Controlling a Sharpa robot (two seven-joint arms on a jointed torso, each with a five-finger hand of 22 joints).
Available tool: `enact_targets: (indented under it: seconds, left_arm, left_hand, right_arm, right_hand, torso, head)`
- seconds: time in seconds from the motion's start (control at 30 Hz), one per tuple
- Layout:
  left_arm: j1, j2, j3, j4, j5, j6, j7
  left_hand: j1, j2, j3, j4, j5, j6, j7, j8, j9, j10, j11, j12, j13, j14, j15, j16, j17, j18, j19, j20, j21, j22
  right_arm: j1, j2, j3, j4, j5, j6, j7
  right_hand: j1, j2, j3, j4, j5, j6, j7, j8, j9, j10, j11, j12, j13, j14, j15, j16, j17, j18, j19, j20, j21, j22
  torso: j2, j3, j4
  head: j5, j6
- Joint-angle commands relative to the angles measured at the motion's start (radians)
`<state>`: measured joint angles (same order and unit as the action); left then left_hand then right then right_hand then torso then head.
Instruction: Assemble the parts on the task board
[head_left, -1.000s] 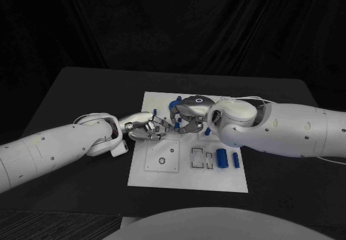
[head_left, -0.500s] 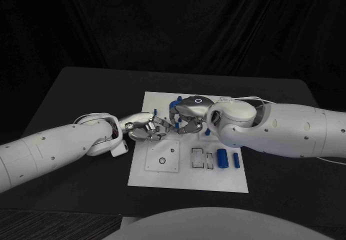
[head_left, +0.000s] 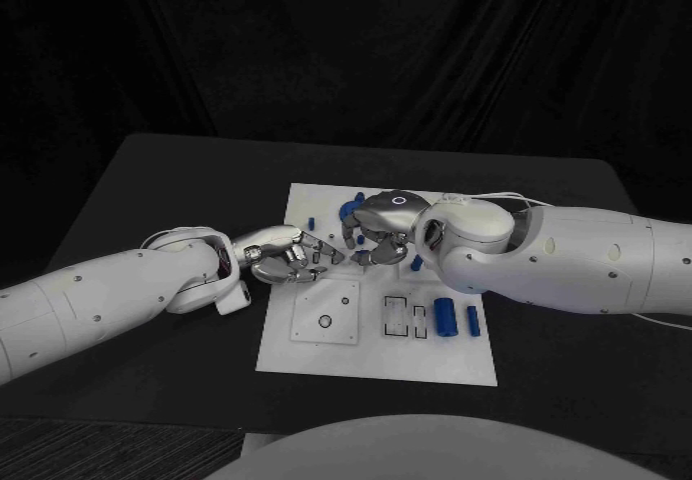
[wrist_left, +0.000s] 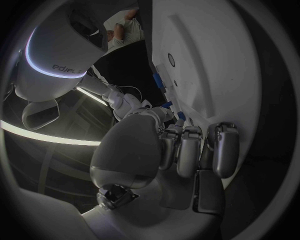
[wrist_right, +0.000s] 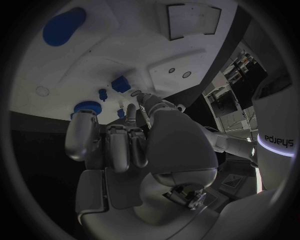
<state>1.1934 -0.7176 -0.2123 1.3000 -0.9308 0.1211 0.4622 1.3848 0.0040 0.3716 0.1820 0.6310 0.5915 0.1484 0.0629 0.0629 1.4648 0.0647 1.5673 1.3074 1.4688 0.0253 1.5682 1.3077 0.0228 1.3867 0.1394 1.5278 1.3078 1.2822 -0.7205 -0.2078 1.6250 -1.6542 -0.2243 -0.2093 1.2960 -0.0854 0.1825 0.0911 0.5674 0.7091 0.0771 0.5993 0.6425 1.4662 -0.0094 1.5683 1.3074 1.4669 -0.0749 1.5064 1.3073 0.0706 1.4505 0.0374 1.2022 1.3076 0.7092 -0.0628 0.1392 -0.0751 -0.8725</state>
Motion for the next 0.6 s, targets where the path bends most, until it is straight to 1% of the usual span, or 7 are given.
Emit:
enact_targets:
  seconds: [0.03,0.17,0.27,0.3,0.4,0.5,0.6]
  left_arm:
    - [-0.002,-0.007,0.000,0.007,0.003,-0.007,0.001]
    - [-0.002,-0.022,0.000,0.017,0.003,-0.016,0.005]
    - [-0.002,-0.031,0.000,0.024,0.003,-0.023,0.008]
    - [-0.002,-0.034,0.000,0.027,0.003,-0.025,0.009]
    - [-0.002,-0.042,0.000,0.034,0.003,-0.032,0.015]
    - [-0.002,-0.048,0.000,0.041,0.003,-0.040,0.022]
    - [-0.002,-0.055,0.000,0.049,0.003,-0.049,0.031]
  left_hand:
    - [-0.007,0.004,0.005,0.000,-0.004,0.009,0.001,0.000,0.001,0.106,0.006,0.003,0.263,0.102,0.007,0.003,0.263,0.016,-0.004,0.001,-0.007,0.145]
    - [-0.007,0.004,0.005,0.000,-0.004,0.009,0.001,0.000,0.001,0.106,0.006,0.003,0.263,0.102,0.007,0.003,0.263,0.016,-0.004,0.001,-0.007,0.145]
    - [-0.008,0.004,0.005,-0.001,-0.004,0.018,0.001,0.002,0.003,0.106,0.006,0.003,0.263,0.102,0.008,0.003,0.263,0.016,-0.004,0.002,-0.007,0.145]
    - [-0.008,0.004,0.005,-0.001,-0.004,0.018,0.001,0.002,0.003,0.106,0.006,0.003,0.263,0.102,0.008,0.003,0.263,0.016,-0.004,0.002,-0.007,0.145]
    - [-0.008,0.004,0.005,-0.001,-0.004,0.022,0.001,0.003,0.003,0.106,0.006,0.003,0.263,0.102,0.008,0.003,0.263,0.016,-0.003,0.002,-0.007,0.145]
    - [-0.008,0.004,0.006,-0.001,-0.004,0.027,0.002,0.004,0.004,0.106,0.006,0.003,0.263,0.102,0.008,0.003,0.263,0.016,-0.002,0.002,-0.006,0.147]
    - [-0.008,0.004,0.006,-0.002,-0.004,0.031,0.002,0.005,0.004,0.106,0.006,0.003,0.263,0.102,0.008,0.003,0.263,0.015,0.000,0.002,-0.006,0.148]
  right_arm:
    - [-0.001,-0.001,0.001,-0.003,-0.006,-0.001,0.004]
    - [0.000,-0.007,0.001,-0.007,-0.006,-0.009,0.003]
    - [0.000,-0.015,0.001,-0.009,-0.006,-0.022,0.001]
    - [0.000,-0.019,0.001,-0.009,-0.006,-0.026,0.000]
    - [0.000,-0.036,0.001,-0.003,-0.006,-0.032,-0.006]
    - [0.001,-0.054,0.001,0.004,-0.006,-0.024,-0.014]
    - [0.001,-0.067,0.001,0.005,-0.006,0.001,-0.021]
  right_hand:
    - [0.004,-0.003,0.005,0.001,-0.007,-0.007,0.003,-0.002,-0.001,0.105,0.002,0.003,0.263,0.082,0.003,-0.005,0.173,0.005,-0.007,-0.001,-0.003,0.161]
    - [-0.005,-0.005,0.009,0.003,-0.038,-0.019,0.008,-0.015,-0.007,0.105,0.005,0.003,0.263,0.082,0.005,-0.007,0.172,0.006,-0.008,0.002,-0.006,0.161]
    - [-0.025,-0.006,0.007,0.016,-0.145,-0.042,0.017,-0.064,-0.042,0.105,0.011,0.003,0.263,0.082,0.010,-0.007,0.171,0.006,-0.008,0.006,-0.010,0.160]
    - [-0.043,-0.009,-0.005,0.029,-0.239,-0.058,0.024,-0.096,-0.066,0.105,0.016,0.003,0.263,0.082,0.015,-0.008,0.170,0.006,-0.008,0.009,-0.012,0.160]
    - [-0.051,-0.008,-0.018,0.039,-0.306,-0.074,0.030,-0.146,-0.107,0.105,0.021,0.003,0.263,0.082,0.018,-0.007,0.171,0.006,-0.006,0.014,-0.010,0.161]
    - [-0.057,-0.011,-0.036,0.048,-0.328,-0.079,0.038,-0.197,-0.154,0.105,0.027,0.003,0.263,0.083,0.024,-0.004,0.174,0.006,-0.004,0.019,-0.009,0.162]
    - [-0.058,-0.010,-0.045,0.054,-0.337,-0.074,0.041,-0.221,-0.178,0.105,0.031,0.003,0.263,0.083,0.027,-0.004,0.174,0.006,-0.004,0.021,-0.010,0.162]
  torso:
    - [0.000,0.0003,0.0004]
    - [-0.001,0.0007,0.0005]
    - [0.000,0.0007,-0.0002]
    - [-0.001,0.0007,0.0000]
    - [-0.001,0.0007,0.0013]
    - [-0.001,0.0005,0.0016]
    - [-0.001,0.0005,0.0018]
  head:
    - [0.000,0.000]
    - [0.001,0.000]
    - [0.004,0.000]
    - [0.005,0.000]
    - [0.006,0.000]
    - [0.004,0.000]
    - [0.003,0.000]
